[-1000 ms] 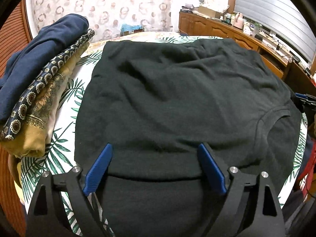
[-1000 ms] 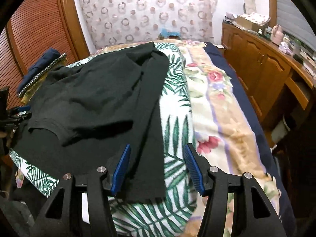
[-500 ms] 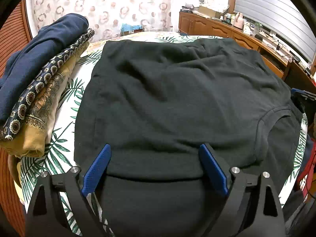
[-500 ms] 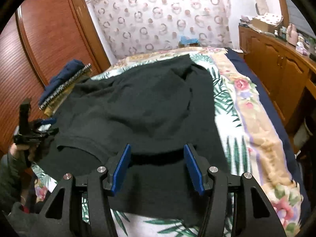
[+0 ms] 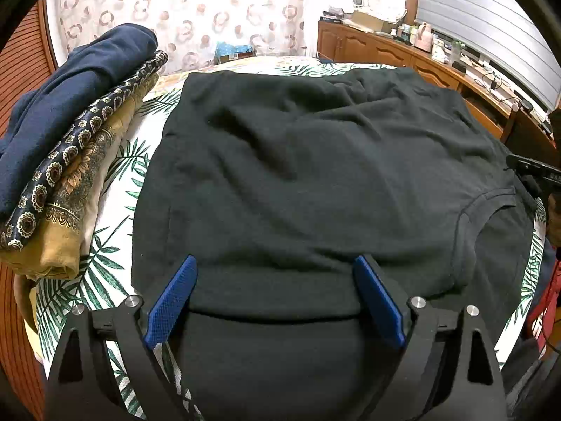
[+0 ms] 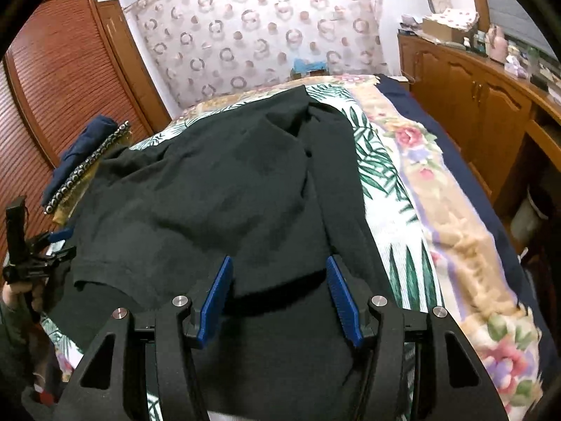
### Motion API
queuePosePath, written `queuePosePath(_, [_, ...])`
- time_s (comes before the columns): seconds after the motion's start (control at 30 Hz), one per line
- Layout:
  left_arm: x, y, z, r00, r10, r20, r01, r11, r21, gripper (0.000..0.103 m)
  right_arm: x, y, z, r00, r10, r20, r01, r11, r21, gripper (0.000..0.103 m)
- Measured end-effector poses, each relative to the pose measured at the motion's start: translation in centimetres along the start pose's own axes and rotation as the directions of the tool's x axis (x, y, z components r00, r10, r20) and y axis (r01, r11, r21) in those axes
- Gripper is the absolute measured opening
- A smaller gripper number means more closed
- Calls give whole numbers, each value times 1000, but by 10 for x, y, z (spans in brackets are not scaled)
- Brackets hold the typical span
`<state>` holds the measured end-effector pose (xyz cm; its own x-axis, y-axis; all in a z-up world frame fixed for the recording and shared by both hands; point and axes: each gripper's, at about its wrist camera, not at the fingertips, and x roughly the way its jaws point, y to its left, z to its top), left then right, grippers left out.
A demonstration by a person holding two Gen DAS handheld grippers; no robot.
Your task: Fold small clothes
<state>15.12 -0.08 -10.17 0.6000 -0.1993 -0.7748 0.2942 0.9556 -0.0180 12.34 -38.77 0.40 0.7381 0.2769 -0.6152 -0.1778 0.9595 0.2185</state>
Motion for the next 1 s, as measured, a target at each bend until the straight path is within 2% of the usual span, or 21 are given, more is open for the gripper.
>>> queuePosePath(0.2, [-7,0,-2,999,34,10,-34,999,3,90,13,14,-4,998,-63,27,64,995,-70,57])
queuePosePath(0.3, [-23,4,-5,998,47,45,-47,999,-2,89,14,12,-4,998,-56,31,57,997,-57,57])
queuePosePath(0.4, [-46,18,-6,994,35,102,-29,998,-54,87,15,14,-6,998,-63,32,65,996,-65,57])
queuePosePath(0.5, [-53,33,-4,991,45,123,-32,994,-103,77,15,20,-7,996,-89,30,92,991,-99,57])
queuePosePath(0.57, [-51,42,-3,992,57,115,-43,992,-120,64,17,24,-8,994,-108,30,111,987,-119,57])
queuePosePath(0.63, [-44,49,-2,993,59,102,-45,990,-135,57,17,26,-8,993,-117,31,120,984,-130,58])
queuePosePath(0.83, [-13,68,-10,996,92,20,-87,978,-190,54,18,27,-8,993,-117,34,121,984,-132,58])
queuePosePath(0.93, [-11,74,-9,996,79,35,-70,976,-207,54,19,29,-8,991,-132,35,136,980,-146,58])
queuePosePath(1.0, [-10,74,-9,997,64,38,-55,978,-203,45,20,28,-7,991,-133,33,137,979,-150,58])
